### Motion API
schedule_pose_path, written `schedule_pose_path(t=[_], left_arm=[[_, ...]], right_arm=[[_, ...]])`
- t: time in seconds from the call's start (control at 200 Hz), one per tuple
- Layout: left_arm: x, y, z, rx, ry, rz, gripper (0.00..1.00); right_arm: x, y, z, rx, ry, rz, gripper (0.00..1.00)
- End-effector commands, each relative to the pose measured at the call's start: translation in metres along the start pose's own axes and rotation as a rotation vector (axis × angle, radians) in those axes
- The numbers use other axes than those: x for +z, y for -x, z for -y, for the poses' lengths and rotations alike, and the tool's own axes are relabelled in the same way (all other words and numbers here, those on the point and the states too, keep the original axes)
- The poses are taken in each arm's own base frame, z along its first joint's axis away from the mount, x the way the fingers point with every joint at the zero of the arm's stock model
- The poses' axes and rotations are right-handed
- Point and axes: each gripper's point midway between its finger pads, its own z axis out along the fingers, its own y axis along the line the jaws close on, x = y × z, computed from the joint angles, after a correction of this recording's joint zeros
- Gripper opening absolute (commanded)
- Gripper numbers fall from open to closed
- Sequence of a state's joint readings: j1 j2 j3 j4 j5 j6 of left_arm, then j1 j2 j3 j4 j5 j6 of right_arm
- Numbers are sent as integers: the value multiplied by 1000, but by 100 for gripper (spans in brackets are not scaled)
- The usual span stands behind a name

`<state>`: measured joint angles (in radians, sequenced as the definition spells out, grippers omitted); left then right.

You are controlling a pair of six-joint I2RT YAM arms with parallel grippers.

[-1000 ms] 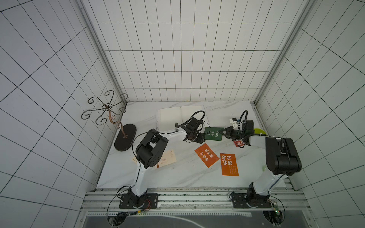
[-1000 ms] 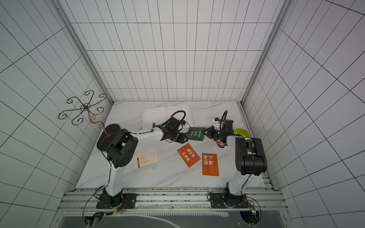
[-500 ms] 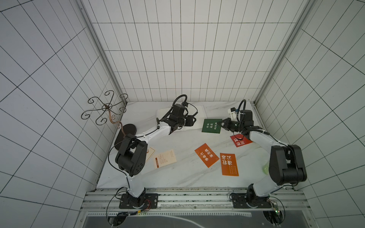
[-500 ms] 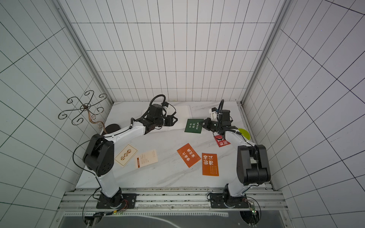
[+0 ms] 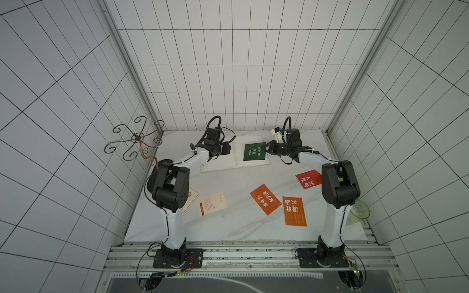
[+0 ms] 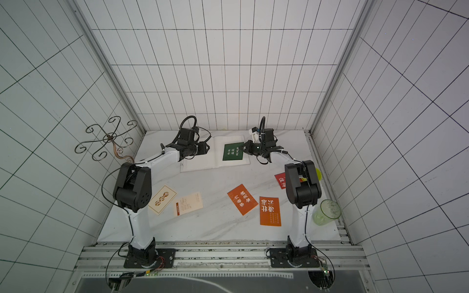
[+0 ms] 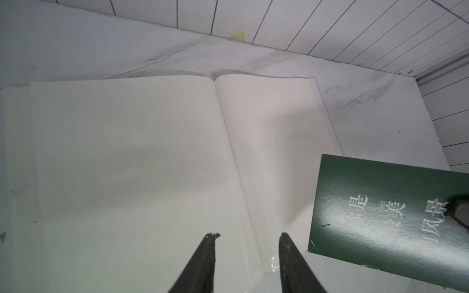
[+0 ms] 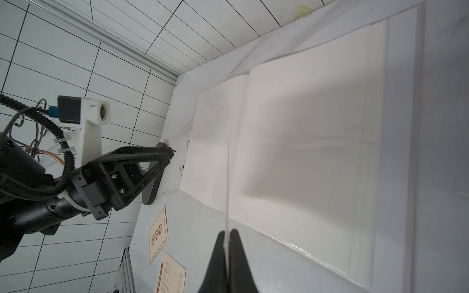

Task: Place the photos into the photo albums
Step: Insert the photo into the photo album.

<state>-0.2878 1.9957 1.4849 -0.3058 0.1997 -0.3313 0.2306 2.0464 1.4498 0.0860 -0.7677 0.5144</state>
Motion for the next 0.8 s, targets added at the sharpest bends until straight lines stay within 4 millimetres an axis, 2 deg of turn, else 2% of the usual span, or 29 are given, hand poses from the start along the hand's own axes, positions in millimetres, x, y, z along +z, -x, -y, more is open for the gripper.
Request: schedule_pose_path(t=[0.0,0.285,0.515,0.635,0.795], left_arm=[[6,-5,-7,25,7,-29,42],[17,-30,-29,18,93,-115,42],[21,-41,-53,12,184,-156,42],[23,-46,-65,-14,214,-174,42],[23,-48,-69,-28,221,-178,42]], right_arm=[[12,35,-31,-73,85,38,0],[45,27,-9,-32,81,-15,0],[58,15,15,4,-2,-57,0],[63,8,19,19,-17,-76,0],[71,0,21,35,-26,-99,0]])
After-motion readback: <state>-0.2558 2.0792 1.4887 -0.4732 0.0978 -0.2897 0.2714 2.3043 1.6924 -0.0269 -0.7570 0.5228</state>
